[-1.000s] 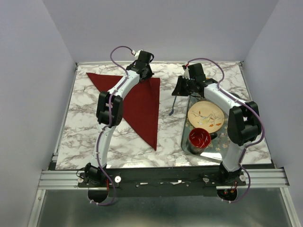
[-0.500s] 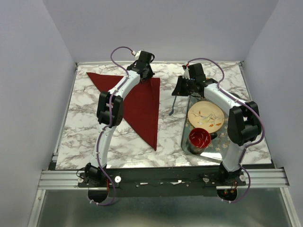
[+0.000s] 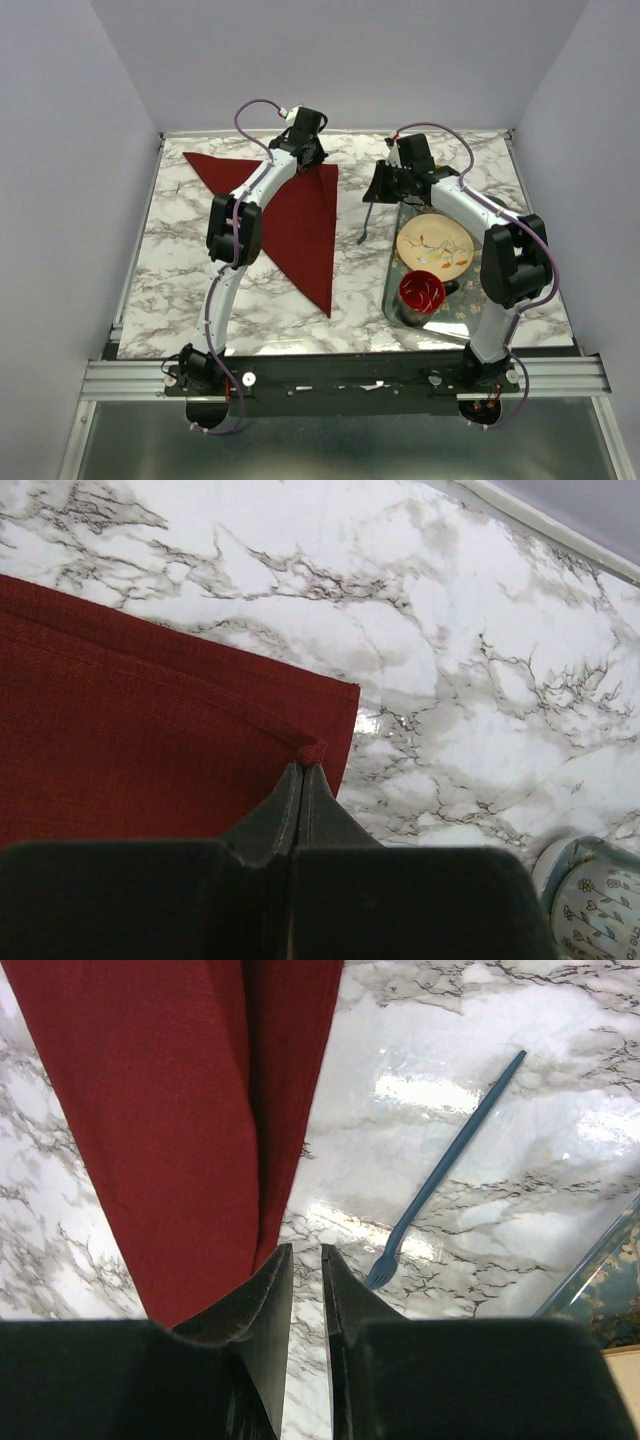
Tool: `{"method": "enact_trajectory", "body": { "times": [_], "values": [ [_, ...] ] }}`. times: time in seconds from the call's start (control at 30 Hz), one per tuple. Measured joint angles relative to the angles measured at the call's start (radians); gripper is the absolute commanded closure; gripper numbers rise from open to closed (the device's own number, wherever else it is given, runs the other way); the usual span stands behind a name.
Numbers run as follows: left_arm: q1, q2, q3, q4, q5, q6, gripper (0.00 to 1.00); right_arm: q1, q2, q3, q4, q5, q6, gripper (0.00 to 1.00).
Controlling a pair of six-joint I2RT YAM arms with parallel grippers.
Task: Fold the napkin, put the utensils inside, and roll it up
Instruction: Fold the napkin
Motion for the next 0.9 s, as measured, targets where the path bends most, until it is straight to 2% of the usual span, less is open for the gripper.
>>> {"method": "enact_trajectory", "body": {
  "times": [0.9],
  "values": [
    [0.000,0.025,0.021,0.004,0.021,-0.036,1.00,0.000,0.000,0.000,0.001,-0.010,0.000,0.74]
  ]
}}
